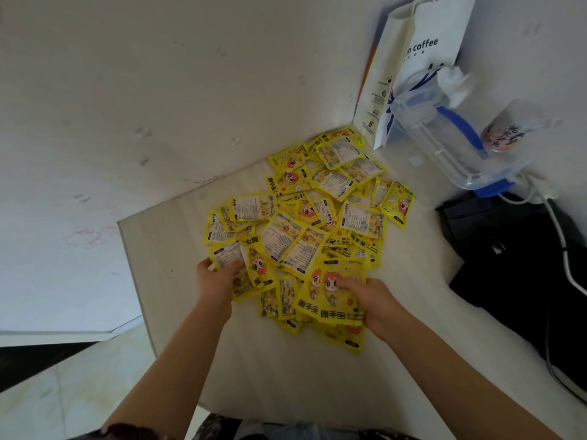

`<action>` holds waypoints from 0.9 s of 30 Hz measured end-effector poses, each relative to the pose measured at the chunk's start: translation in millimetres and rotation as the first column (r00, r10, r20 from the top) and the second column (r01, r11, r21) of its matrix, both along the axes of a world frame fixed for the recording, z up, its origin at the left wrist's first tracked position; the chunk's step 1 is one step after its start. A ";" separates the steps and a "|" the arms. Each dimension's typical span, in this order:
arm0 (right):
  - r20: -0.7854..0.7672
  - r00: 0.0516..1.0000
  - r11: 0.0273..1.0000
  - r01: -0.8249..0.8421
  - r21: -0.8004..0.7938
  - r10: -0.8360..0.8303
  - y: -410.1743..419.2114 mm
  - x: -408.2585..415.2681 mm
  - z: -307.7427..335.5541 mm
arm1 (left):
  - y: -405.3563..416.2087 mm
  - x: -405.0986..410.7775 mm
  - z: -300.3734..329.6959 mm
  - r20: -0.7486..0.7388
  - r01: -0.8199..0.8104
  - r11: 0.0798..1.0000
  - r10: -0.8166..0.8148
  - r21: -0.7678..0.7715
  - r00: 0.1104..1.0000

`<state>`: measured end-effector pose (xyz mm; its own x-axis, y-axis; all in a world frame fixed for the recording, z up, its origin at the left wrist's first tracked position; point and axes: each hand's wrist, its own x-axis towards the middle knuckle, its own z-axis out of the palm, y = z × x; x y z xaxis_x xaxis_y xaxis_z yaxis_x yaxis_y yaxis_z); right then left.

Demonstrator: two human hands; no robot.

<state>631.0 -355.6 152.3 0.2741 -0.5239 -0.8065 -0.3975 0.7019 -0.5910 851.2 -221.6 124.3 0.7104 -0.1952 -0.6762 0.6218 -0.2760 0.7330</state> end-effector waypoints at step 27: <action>-0.007 0.999 0.996 -0.046 -0.082 0.046 -32.3 74.3 -22.4 | -85.5 31.4 -8.6 0.177 0.549 0.788 -0.604 0.277 0.777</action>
<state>705.3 -388.0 129.9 0.2957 -0.5756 -0.7624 -0.4312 0.6317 -0.6442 882.6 -307.1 115.7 0.6525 -0.5032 -0.5665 0.1063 -0.6795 0.7260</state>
